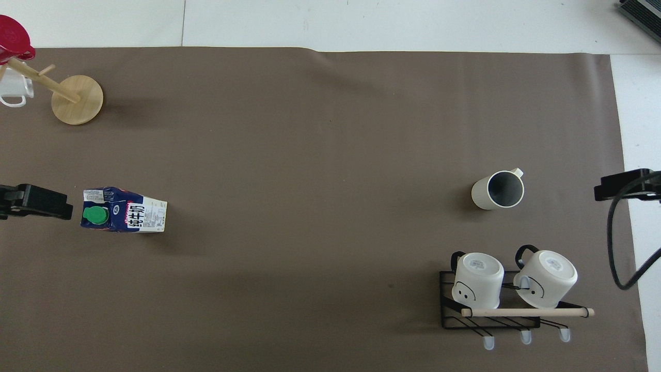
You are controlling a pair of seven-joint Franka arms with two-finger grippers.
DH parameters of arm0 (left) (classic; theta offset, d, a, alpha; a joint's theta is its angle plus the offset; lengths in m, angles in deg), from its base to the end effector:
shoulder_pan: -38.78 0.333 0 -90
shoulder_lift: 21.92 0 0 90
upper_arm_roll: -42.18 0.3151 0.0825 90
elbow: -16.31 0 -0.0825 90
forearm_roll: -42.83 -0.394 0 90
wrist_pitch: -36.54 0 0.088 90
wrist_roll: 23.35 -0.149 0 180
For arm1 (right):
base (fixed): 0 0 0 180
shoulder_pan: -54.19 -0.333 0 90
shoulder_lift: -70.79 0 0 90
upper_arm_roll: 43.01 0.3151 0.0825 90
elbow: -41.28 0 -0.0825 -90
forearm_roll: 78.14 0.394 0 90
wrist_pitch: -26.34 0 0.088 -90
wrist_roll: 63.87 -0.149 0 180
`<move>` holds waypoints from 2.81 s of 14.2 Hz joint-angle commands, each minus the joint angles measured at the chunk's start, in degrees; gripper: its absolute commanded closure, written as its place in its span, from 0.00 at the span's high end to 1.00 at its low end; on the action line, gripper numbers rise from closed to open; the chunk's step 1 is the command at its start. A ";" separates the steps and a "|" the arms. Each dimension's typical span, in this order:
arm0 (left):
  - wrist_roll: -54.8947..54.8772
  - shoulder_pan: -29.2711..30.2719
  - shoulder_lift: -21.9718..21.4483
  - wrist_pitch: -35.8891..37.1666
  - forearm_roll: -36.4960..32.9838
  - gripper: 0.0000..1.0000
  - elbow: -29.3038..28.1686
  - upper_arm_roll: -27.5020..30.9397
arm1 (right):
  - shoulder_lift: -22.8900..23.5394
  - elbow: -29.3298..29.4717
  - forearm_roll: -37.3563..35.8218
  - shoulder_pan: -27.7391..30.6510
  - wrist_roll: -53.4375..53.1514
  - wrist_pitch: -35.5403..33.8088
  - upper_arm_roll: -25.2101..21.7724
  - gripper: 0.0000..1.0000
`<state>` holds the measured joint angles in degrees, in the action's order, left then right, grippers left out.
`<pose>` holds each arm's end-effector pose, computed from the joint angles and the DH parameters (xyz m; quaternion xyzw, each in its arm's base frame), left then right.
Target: Place cup and milk on table
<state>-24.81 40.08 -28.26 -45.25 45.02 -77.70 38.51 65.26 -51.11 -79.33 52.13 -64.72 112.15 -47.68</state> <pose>0.5091 -0.0289 0.5965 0.9980 -0.0347 -0.0515 0.0151 0.5252 -0.0291 0.6078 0.9995 -0.0306 -0.0094 0.0063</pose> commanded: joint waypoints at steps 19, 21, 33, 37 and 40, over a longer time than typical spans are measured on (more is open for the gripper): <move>0.06 0.98 -0.43 0.66 -0.26 1.00 0.40 -0.63 | -1.67 -2.00 0.13 0.30 0.33 0.42 0.19 1.00; 0.06 0.98 -0.43 0.66 -0.26 1.00 0.49 -0.63 | -1.94 -2.27 0.13 0.39 0.33 0.06 0.19 1.00; 0.06 0.98 -0.43 0.66 -0.26 1.00 0.40 -0.63 | -1.85 -2.53 0.13 0.39 0.33 1.56 0.19 1.00; 0.06 0.90 -0.43 0.66 -0.26 1.00 0.49 -0.63 | -2.38 -3.50 0.13 0.48 0.41 1.56 0.19 1.00; 0.06 0.90 -0.43 0.66 -0.26 1.00 0.49 -0.63 | -2.47 -5.51 0.13 0.48 0.24 5.23 0.19 1.00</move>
<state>-24.81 40.08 -28.27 -45.25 45.02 -77.70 38.51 64.66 -52.95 -79.33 52.14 -64.72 113.94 -47.70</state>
